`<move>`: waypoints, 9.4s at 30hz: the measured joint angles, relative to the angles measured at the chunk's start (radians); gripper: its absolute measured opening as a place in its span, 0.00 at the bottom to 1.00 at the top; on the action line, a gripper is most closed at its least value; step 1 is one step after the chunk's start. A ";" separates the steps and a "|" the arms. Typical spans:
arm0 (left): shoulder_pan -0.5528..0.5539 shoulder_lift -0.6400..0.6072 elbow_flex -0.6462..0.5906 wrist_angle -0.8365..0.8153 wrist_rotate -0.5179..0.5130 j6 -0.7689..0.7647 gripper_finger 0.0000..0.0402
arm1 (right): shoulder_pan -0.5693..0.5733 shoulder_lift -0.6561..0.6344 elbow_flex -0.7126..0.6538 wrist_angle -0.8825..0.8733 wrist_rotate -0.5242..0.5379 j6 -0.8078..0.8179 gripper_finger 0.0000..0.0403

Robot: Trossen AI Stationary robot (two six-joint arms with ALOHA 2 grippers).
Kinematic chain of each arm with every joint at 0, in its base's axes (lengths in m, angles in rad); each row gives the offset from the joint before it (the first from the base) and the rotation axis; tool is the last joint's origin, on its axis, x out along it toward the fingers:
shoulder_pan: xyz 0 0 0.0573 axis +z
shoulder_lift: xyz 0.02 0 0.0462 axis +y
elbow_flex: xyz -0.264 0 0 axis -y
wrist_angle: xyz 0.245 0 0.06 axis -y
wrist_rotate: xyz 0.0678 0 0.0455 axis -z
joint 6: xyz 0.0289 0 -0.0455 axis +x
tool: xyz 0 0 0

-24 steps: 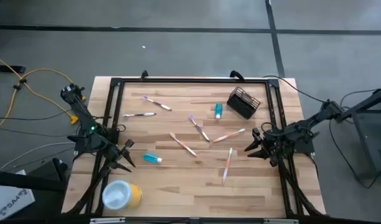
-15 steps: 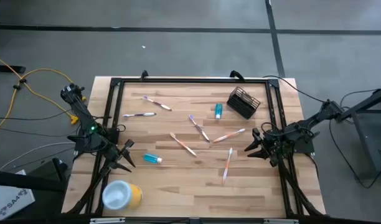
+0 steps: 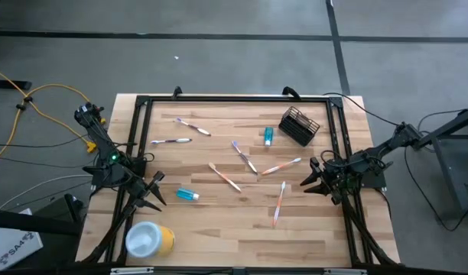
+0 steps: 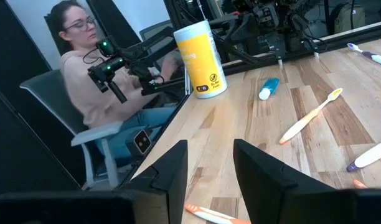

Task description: Pick & Place toothbrushing station

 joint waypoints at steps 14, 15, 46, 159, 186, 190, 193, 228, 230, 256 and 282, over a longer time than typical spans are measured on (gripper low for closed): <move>0.000 0.000 0.000 0.000 0.000 0.000 0.27 | 0.000 0.000 0.000 0.000 0.000 0.000 0.30; 0.000 0.000 0.000 0.000 0.000 0.000 0.27 | 0.000 0.000 0.000 0.000 0.000 0.000 0.30; 0.002 0.001 0.000 0.106 -0.016 -0.001 0.27 | 0.000 0.000 0.000 0.000 0.000 0.000 0.30; 0.559 1.311 1.013 -0.816 0.296 -0.128 0.27 | 0.000 0.000 0.000 0.000 0.001 0.000 0.30; 0.556 1.413 1.009 -0.812 0.227 -0.098 0.37 | 0.000 0.000 0.000 0.000 0.001 0.000 0.30; 0.556 1.412 1.009 -0.798 0.268 -0.099 0.40 | 0.000 0.000 0.000 0.000 0.002 0.000 0.30; 0.556 1.423 1.009 -0.780 0.287 -0.102 0.41 | 0.000 0.000 0.000 0.000 0.002 0.000 0.30; 0.574 1.526 0.976 -0.755 0.277 -0.099 0.42 | 0.000 0.000 0.000 0.001 -0.023 0.000 0.30; 0.574 1.526 0.975 -0.755 0.275 -0.103 0.40 | 0.000 0.000 0.000 0.001 -0.021 0.000 0.30; 0.550 1.525 0.972 -0.745 0.267 -0.151 0.22 | 0.000 0.000 0.000 0.001 -0.019 0.000 0.30; 0.550 1.527 0.971 -0.713 0.303 -0.155 0.22 | 0.000 0.000 0.000 0.001 -0.019 -0.004 0.30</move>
